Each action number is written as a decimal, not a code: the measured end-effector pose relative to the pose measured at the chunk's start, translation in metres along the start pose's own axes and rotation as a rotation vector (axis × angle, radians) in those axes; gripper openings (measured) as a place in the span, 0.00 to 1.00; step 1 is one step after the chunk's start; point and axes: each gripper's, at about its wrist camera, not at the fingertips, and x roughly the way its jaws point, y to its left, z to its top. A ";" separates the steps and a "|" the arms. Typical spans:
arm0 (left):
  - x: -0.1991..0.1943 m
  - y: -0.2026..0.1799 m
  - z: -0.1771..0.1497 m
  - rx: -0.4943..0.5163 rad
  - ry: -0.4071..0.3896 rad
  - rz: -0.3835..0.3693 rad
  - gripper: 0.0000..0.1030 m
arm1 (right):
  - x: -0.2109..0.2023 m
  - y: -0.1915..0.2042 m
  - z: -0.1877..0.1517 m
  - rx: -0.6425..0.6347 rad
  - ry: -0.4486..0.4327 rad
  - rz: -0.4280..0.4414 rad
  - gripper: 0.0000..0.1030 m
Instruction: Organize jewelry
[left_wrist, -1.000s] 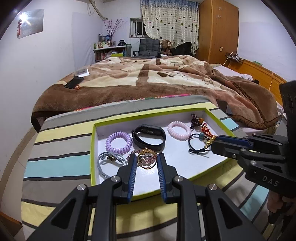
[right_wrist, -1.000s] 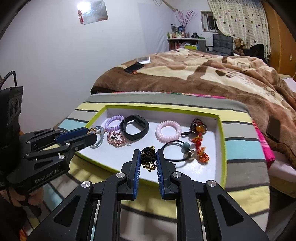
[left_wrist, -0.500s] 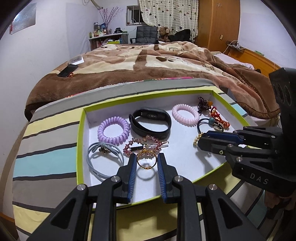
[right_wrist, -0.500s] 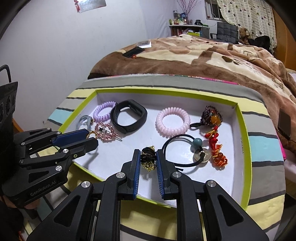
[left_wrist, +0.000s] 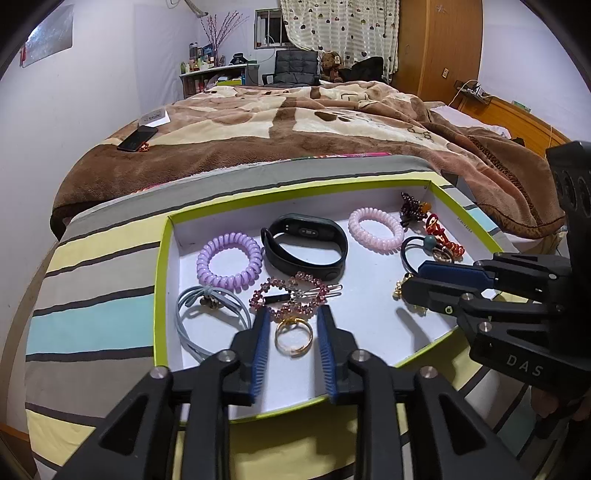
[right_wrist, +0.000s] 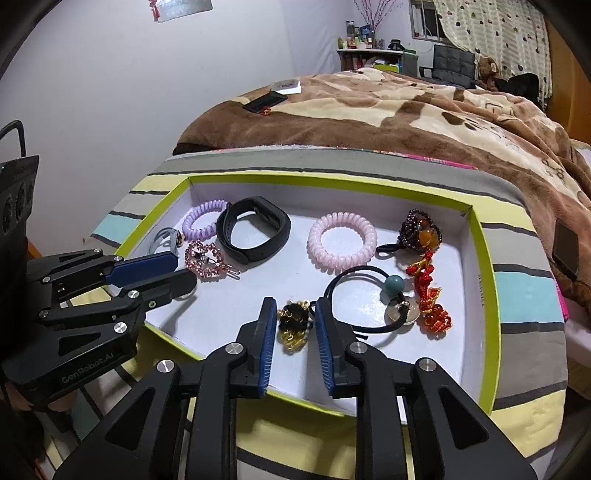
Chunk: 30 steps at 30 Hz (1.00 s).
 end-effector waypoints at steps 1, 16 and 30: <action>-0.001 0.000 0.000 -0.003 -0.003 -0.003 0.31 | -0.002 0.000 0.000 0.002 -0.005 0.001 0.27; -0.057 -0.005 -0.017 -0.041 -0.089 0.019 0.31 | -0.064 0.009 -0.023 0.022 -0.108 -0.010 0.28; -0.123 -0.029 -0.070 -0.078 -0.173 0.063 0.31 | -0.136 0.032 -0.087 0.019 -0.204 -0.040 0.29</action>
